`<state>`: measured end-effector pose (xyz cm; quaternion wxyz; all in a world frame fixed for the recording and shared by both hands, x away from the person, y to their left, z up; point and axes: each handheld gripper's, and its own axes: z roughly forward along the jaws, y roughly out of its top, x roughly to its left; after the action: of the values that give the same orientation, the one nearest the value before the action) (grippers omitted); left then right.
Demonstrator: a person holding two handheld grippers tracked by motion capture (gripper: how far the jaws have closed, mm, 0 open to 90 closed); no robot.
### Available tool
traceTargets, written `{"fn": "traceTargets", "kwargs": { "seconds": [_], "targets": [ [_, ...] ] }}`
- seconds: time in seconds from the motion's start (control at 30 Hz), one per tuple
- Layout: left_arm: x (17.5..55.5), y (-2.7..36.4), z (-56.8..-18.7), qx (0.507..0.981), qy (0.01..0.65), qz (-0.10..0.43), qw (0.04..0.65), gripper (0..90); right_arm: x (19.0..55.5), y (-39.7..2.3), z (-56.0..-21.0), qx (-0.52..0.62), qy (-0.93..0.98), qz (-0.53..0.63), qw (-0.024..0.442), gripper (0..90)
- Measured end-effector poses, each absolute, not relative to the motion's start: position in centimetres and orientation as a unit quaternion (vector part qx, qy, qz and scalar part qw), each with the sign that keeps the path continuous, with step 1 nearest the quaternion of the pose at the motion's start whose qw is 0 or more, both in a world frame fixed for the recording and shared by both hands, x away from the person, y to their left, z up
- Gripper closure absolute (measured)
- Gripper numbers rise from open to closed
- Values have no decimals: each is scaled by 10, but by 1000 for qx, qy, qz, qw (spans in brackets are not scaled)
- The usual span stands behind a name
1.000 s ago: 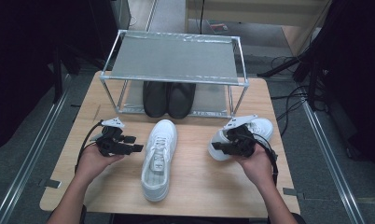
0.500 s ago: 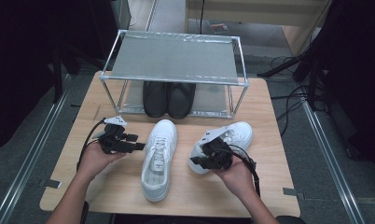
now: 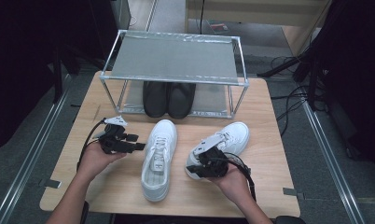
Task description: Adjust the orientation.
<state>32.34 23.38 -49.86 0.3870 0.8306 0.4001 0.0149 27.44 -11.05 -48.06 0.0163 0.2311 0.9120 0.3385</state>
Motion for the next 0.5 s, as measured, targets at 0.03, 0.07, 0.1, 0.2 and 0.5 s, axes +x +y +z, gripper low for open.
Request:
{"fn": "traceTargets", "kwargs": {
  "seconds": [0.03, 0.07, 0.1, 0.2, 0.5],
  "targets": [
    [323, 234, -498, 831, 399, 17, 387, 424, 274, -111, -479, 233, 911, 339, 16, 654],
    [324, 234, -498, 831, 399, 18, 387, 424, 274, -113, -478, 235, 909, 343, 12, 632],
    [324, 234, -498, 831, 399, 19, 388, 423, 273, -115, -476, 238, 906, 350, 13, 629],
    [325, 234, -498, 830, 400, 18, 389, 422, 271, -125, -467, 240, 896, 373, 15, 621],
    [330, 234, -497, 832, 397, 23, 387, 423, 271, -165, -447, 245, 874, 419, 19, 680]
  ]
}}
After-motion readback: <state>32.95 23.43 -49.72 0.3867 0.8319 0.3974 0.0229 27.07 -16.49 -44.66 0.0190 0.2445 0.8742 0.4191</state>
